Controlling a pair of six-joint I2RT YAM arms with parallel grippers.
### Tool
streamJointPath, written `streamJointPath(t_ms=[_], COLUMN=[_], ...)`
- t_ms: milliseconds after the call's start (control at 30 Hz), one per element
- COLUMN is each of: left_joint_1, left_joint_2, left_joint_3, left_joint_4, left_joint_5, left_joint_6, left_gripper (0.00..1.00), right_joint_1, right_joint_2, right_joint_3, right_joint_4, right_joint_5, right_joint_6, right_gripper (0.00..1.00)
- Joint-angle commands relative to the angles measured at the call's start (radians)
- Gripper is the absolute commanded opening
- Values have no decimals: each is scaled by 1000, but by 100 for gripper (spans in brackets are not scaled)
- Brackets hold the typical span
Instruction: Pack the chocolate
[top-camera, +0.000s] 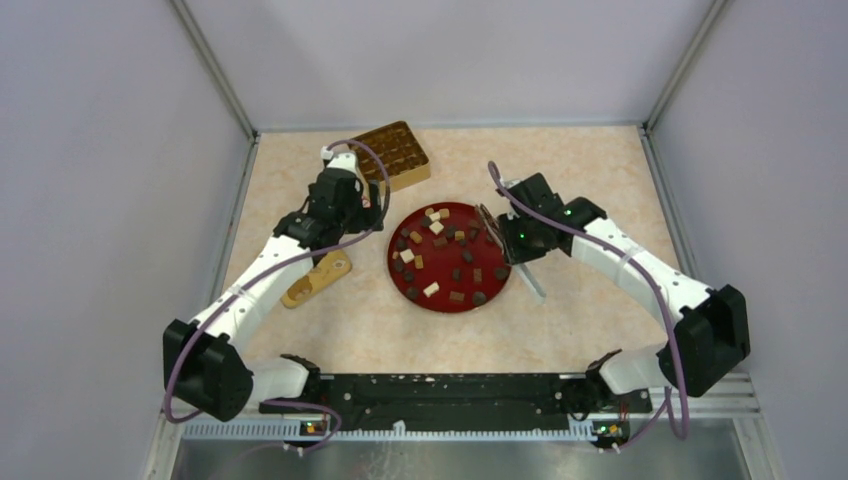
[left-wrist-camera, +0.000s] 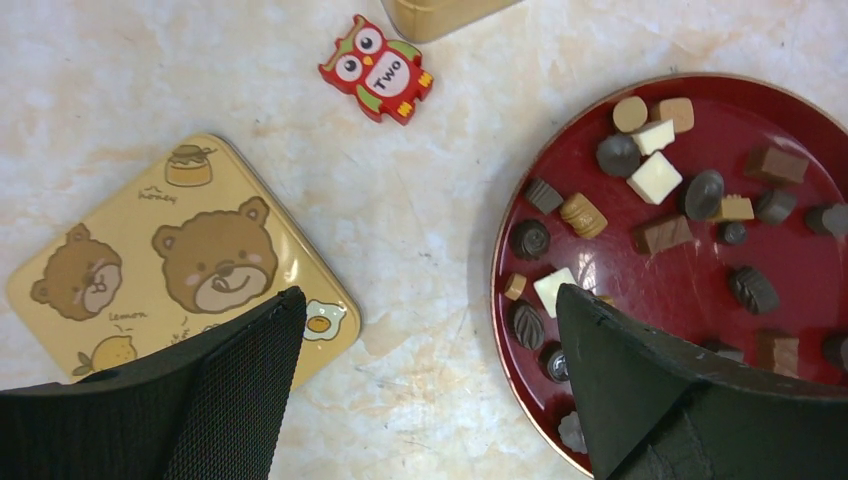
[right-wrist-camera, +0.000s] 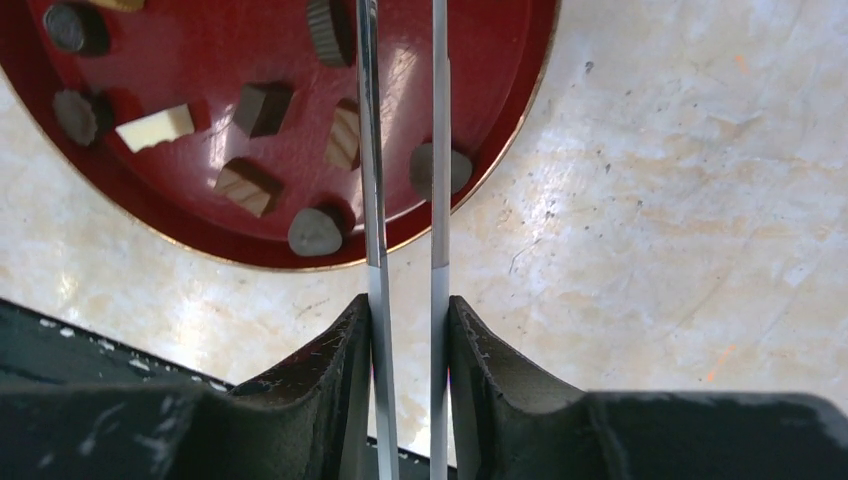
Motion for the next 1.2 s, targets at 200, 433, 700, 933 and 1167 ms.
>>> streamJointPath(t_ms=[200,433,700,933,1167], left_joint_1=[9,9,9,9,9], left_joint_2=[-6,-15,-14,-9,-14], left_joint_3=[48,24,19,20,17], left_joint_4=[-20,-20,-18,-15,-15], left_joint_5=[-73,-70,-73,-67,-70], left_joint_6=[17,9,9,9,11], left_gripper=[99,99,99,99,99], right_joint_1=[88,101,116,125,136], right_joint_2=[-18,-5,6,39,54], right_joint_3=[43,51,64,72,78], right_joint_4=[-39,-47,-35,-17,-23], right_joint_5=[-19,-24,-20,-5,18], right_joint_6=[-14,-19,-19,-29,-38], right_gripper=[34,39,41,41,37])
